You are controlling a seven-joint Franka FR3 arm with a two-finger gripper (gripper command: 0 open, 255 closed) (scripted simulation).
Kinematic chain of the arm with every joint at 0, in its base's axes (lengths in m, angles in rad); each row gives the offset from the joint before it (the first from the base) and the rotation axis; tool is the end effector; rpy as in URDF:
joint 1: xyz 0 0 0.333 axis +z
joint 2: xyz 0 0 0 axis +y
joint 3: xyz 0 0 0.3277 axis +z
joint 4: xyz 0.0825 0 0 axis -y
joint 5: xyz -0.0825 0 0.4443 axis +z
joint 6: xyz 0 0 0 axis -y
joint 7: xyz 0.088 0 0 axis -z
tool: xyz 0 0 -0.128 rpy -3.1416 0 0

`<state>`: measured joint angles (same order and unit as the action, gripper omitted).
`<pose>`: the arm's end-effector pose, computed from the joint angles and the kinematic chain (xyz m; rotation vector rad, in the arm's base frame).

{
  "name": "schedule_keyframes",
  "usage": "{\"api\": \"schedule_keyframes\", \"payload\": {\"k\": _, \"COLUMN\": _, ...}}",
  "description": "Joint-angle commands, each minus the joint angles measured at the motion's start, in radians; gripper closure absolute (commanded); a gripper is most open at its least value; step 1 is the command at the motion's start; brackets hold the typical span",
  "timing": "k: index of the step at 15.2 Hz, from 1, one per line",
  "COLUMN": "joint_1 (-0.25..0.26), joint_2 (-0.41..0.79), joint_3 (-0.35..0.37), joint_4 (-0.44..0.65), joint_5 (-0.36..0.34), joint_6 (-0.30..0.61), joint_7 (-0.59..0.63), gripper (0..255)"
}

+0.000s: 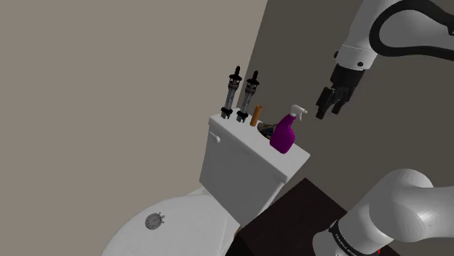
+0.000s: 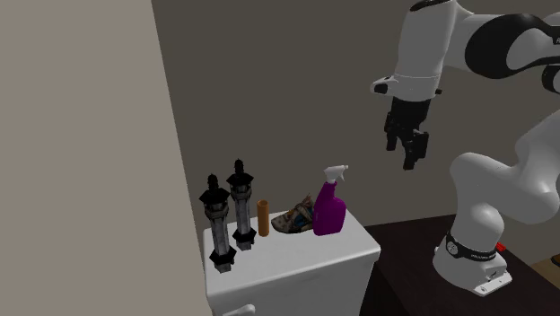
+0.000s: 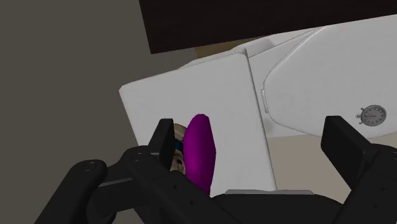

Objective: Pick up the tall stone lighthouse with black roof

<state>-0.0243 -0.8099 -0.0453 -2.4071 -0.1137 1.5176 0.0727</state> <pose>0.3418 -0.0414 0.5549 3.0513 -0.1962 -0.1214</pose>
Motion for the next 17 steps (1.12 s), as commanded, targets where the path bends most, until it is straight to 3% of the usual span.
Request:
{"api": "schedule_keyframes", "payload": {"k": 1, "joint_1": 0.0, "joint_2": 0.0, "joint_3": 0.0, "joint_4": 0.0, "joint_5": 0.0, "joint_6": 0.0, "joint_7": 0.0, "gripper": 0}}
{"api": "schedule_keyframes", "payload": {"k": 9, "joint_1": 0.007, "joint_2": 0.254, "joint_3": -0.071, "joint_4": 0.099, "joint_5": 0.022, "joint_6": 0.239, "joint_7": -0.046, "gripper": 0}}
{"api": "schedule_keyframes", "payload": {"k": 17, "joint_1": 0.025, "joint_2": 0.523, "joint_3": -0.135, "joint_4": 0.277, "joint_5": 0.095, "joint_6": 0.406, "joint_7": -0.117, "gripper": 0}}
